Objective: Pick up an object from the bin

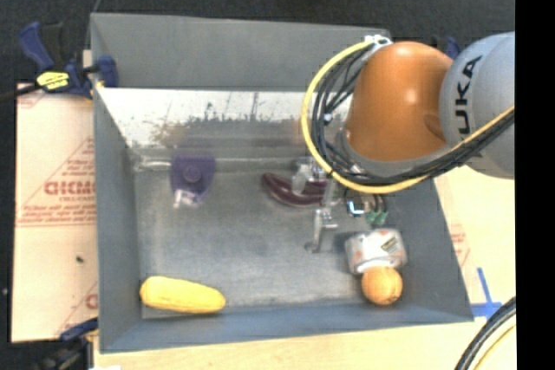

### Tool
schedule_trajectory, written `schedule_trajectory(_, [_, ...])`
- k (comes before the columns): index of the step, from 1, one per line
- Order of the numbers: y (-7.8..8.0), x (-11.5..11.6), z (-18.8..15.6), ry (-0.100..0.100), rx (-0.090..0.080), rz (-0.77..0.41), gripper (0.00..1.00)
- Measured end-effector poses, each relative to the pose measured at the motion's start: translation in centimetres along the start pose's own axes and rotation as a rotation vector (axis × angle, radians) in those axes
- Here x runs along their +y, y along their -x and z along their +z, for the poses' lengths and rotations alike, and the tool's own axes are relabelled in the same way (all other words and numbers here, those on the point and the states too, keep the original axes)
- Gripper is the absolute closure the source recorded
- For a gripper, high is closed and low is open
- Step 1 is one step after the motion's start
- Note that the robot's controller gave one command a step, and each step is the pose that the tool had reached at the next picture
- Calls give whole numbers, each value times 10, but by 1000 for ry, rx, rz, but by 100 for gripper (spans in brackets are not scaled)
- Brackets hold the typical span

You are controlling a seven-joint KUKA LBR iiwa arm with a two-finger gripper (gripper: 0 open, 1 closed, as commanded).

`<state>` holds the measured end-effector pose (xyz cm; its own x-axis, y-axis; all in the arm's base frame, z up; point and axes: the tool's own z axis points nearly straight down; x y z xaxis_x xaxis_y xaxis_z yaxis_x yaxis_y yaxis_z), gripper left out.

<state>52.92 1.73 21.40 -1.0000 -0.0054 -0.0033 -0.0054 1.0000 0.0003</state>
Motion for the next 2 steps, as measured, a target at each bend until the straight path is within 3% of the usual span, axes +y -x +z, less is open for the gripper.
schedule_trajectory(1, [87, -30, 144, -1, 0, -79, 0])
schedule_trajectory(2, [78, -30, 53, 1, -11, 74, 0])
